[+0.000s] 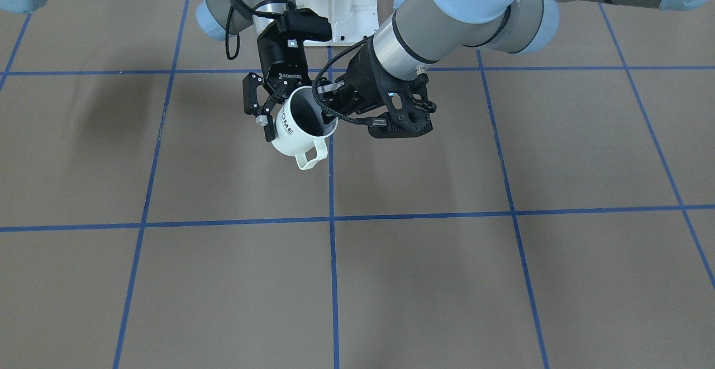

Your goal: Left arm hands cup to right arm to dump lemon

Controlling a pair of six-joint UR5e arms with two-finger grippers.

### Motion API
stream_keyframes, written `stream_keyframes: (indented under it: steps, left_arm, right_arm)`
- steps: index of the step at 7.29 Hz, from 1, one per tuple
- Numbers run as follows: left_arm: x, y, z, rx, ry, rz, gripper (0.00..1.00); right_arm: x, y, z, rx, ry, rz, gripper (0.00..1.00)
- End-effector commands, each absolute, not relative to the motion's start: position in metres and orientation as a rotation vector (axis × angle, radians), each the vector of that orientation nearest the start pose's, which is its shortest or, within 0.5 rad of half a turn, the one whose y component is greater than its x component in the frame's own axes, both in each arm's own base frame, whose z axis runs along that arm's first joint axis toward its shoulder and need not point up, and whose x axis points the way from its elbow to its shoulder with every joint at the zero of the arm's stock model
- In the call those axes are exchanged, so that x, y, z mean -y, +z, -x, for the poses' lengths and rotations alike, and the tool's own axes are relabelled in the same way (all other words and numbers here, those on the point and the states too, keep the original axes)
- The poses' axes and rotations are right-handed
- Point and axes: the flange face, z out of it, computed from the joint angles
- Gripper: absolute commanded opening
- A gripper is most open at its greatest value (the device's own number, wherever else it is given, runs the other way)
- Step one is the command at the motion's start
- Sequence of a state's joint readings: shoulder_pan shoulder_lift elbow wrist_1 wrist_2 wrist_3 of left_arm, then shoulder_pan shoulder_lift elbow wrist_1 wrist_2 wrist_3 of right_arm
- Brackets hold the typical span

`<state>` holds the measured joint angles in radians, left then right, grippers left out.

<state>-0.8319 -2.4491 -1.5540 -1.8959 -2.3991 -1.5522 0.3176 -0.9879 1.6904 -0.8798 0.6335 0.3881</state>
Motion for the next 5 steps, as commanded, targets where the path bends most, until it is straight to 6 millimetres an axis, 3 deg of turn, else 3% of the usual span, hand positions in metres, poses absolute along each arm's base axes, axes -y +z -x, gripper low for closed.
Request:
stream_keyframes:
  steps: [1, 2, 3, 4, 5]
  left_arm:
    - [0.58, 0.069, -0.358, -1.323, -0.246, 0.203, 0.0]
    - [0.607, 0.08, -0.328, -1.316, -0.294, 0.201, 0.0]
    - [0.625, 0.091, -0.317, -1.302, -0.332, 0.197, 0.0]
    - [0.637, 0.104, -0.312, -1.281, -0.369, 0.192, 0.0]
    - [0.658, 0.131, -0.294, -1.237, -0.464, 0.128, 0.0]
  right_arm:
    - [0.393, 0.176, 0.511, 0.402, -0.053, -1.41, 1.0]
    - [0.393, 0.177, 0.511, 0.401, -0.051, -1.411, 1.0]
    - [0.393, 0.174, 0.509, 0.408, -0.048, -1.413, 1.0]
    - [0.389, 0.158, 0.496, 0.452, -0.036, -1.421, 1.0]
    - [0.388, 0.155, 0.496, 0.553, -0.023, -1.384, 1.0]
